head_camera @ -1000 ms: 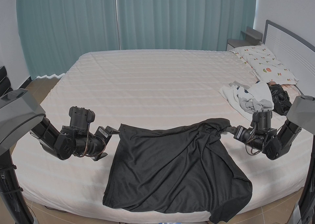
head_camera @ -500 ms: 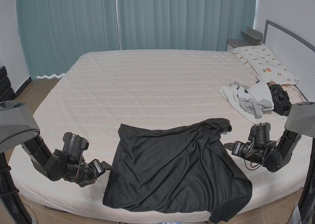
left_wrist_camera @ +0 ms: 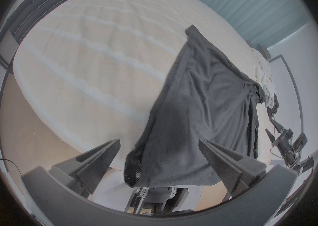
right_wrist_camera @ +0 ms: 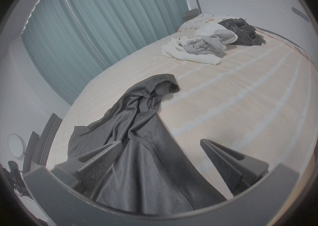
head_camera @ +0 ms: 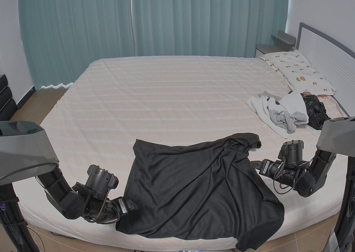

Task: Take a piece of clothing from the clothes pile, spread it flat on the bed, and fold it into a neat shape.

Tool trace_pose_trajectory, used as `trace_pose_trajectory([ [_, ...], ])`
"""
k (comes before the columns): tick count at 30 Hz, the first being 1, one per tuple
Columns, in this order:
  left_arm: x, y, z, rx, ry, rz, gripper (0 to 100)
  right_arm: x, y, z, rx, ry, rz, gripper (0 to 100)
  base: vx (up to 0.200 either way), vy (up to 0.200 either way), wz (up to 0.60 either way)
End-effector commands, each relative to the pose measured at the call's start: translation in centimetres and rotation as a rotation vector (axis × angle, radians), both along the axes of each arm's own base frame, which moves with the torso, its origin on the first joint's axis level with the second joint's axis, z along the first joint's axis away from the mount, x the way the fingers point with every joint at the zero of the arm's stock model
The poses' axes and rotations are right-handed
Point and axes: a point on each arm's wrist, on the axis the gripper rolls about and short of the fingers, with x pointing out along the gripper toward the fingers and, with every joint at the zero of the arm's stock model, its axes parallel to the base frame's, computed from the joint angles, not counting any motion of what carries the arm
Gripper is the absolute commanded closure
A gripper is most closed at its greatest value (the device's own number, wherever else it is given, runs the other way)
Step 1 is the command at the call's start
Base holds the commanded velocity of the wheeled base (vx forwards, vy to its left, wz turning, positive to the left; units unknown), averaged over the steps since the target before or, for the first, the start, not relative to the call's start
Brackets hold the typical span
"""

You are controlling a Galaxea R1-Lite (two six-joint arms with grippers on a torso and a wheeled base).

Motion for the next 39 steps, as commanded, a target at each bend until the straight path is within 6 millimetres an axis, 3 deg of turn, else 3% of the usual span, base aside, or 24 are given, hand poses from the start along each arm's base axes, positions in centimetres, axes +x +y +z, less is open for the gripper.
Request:
trace_pose_trajectory([
  [1,0.0,-0.9,-1.3,0.022,0.037,-0.031,0,-0.3,-0.1,-0.4,-0.003,0.017,0.003,0,0.000,0.000,0.00],
  [4,-0.1,-1.4,-2.2,0.083,0.037,-0.026,0,-0.2,0.0,-0.5,0.000,0.016,0.006,0,0.000,0.000,0.00],
  [5,-0.2,-1.4,-2.2,0.090,0.037,-0.027,100,-0.2,-0.1,-0.5,0.000,0.016,0.005,0,0.000,0.000,0.00],
  [12,-0.1,-0.4,-2.0,0.097,0.044,0.007,100,0.1,0.0,-1.4,-0.003,0.036,0.006,0,0.000,0.000,0.00],
  [18,-1.8,1.9,-1.2,0.110,0.066,0.057,100,1.2,0.4,-2.4,-0.003,0.040,0.012,0,0.000,0.000,0.00],
  [21,-2.5,4.6,-0.8,0.127,0.080,0.096,100,2.2,1.7,-3.5,-0.013,0.044,0.034,0,0.000,0.000,0.00],
  [25,-3.2,6.5,-0.8,0.124,0.108,0.119,100,2.6,3.2,-3.9,-0.038,0.059,0.078,0,0.000,0.000,0.00],
  [32,-3.5,8.2,-0.7,0.100,0.117,0.153,100,5.0,4.8,-4.2,-0.122,0.071,0.074,0,0.000,0.000,0.00],
  [37,-3.5,8.5,-0.7,0.086,0.125,0.155,100,6.2,4.8,-5.1,-0.201,0.074,0.078,0,0.000,0.000,0.00],
  [38,-3.5,8.5,-0.7,0.086,0.125,0.154,100,6.2,4.8,-5.3,-0.209,0.078,0.082,100,0.000,0.000,0.00],
  [39,-3.5,8.5,-0.8,0.087,0.126,0.152,100,6.1,4.8,-5.5,-0.216,0.083,0.086,100,0.000,0.000,0.00],
])
